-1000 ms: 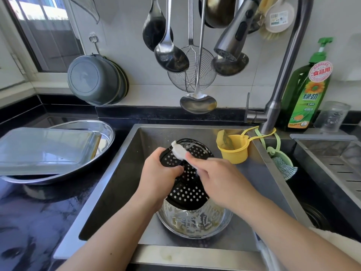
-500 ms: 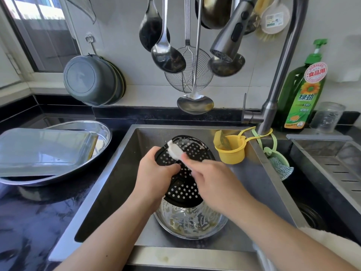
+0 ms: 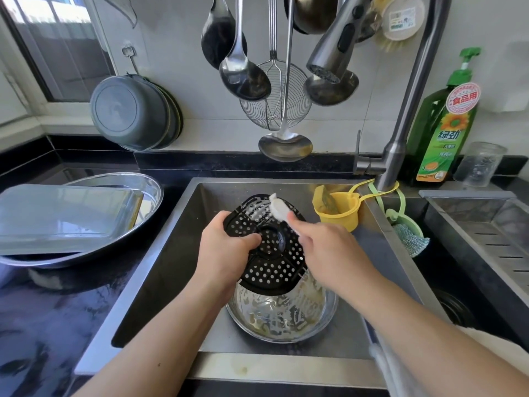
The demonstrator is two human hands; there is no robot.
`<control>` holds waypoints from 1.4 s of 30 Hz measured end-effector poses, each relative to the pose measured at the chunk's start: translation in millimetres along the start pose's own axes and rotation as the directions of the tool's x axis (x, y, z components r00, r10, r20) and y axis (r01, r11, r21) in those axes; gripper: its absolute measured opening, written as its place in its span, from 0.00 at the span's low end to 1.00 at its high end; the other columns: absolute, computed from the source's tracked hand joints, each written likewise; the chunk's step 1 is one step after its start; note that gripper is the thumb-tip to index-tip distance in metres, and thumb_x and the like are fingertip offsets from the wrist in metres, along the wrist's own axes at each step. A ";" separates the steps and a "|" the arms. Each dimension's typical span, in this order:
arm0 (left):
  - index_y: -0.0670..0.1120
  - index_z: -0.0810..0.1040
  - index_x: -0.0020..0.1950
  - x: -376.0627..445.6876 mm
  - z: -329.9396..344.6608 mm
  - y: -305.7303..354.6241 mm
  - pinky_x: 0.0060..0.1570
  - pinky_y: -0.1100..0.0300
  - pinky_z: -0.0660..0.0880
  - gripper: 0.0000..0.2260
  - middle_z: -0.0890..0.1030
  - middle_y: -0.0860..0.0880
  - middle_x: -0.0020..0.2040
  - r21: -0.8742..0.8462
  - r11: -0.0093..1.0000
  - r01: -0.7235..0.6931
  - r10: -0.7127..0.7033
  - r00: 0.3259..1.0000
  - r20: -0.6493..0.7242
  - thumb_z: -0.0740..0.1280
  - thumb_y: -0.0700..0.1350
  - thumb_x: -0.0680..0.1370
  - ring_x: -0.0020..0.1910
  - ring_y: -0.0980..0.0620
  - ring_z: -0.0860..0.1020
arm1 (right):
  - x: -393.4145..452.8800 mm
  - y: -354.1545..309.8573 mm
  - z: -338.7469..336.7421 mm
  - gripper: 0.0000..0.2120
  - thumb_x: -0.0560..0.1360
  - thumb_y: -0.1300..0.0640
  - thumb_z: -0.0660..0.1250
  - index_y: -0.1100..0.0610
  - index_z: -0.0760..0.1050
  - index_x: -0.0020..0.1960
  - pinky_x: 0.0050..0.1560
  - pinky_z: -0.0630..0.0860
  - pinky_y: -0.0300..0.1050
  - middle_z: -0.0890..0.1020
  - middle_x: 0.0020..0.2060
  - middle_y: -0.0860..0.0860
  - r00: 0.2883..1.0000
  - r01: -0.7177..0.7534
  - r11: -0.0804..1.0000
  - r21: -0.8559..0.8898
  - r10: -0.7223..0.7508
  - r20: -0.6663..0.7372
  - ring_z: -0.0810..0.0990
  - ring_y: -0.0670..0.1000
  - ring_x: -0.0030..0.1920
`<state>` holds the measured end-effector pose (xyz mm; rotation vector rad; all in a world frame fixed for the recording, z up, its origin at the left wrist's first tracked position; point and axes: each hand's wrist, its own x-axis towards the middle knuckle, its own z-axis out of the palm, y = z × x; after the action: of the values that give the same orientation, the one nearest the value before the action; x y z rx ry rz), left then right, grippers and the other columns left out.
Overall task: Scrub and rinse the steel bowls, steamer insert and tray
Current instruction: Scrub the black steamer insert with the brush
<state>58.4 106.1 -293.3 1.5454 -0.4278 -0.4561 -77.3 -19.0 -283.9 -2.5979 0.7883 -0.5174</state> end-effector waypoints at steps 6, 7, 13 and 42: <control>0.45 0.79 0.51 1.3 -1.3 -1.0 0.47 0.42 0.85 0.14 0.85 0.43 0.47 -0.020 1.000 0.010 -0.010 1.000 -0.025 0.77 0.32 0.71 0.47 0.42 0.86 | -1.3 -8.7 6.3 0.26 0.84 0.56 0.57 0.35 0.62 0.76 0.45 0.76 0.52 0.75 0.42 0.48 1.000 0.022 1.000 0.018 -0.022 -0.004 0.75 0.53 0.44; 0.45 0.79 0.52 1.9 -0.9 -0.9 0.48 0.41 0.85 0.14 0.86 0.44 0.47 -0.020 1.000 0.008 -0.008 1.000 -0.028 0.77 0.32 0.71 0.47 0.43 0.86 | 1.2 -3.5 3.3 0.25 0.84 0.57 0.57 0.36 0.62 0.77 0.44 0.75 0.51 0.74 0.41 0.48 1.000 -0.017 1.000 -0.001 0.017 -0.016 0.74 0.52 0.44; 0.45 0.79 0.51 0.0 -1.2 -1.2 0.47 0.43 0.85 0.13 0.85 0.43 0.47 -0.027 1.000 0.002 -0.003 0.999 -0.033 0.77 0.32 0.72 0.47 0.43 0.86 | -12.6 -17.6 13.6 0.26 0.83 0.56 0.58 0.34 0.62 0.76 0.44 0.76 0.50 0.75 0.42 0.48 0.993 0.112 0.991 0.077 -0.115 0.030 0.76 0.52 0.44; 0.44 0.79 0.53 0.1 -2.8 1.3 0.46 0.45 0.85 0.14 0.86 0.43 0.47 -0.084 0.996 0.035 -0.035 0.999 -0.003 0.76 0.31 0.73 0.46 0.43 0.87 | -1.3 0.9 -2.0 0.24 0.84 0.55 0.58 0.35 0.64 0.75 0.36 0.72 0.49 0.75 0.38 0.47 1.000 0.003 0.999 0.034 -0.004 0.019 0.73 0.48 0.36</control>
<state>60.0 108.4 -291.9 1.4740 -0.3736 -0.4916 -79.6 -19.4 -282.9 -2.5701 0.7623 -0.5016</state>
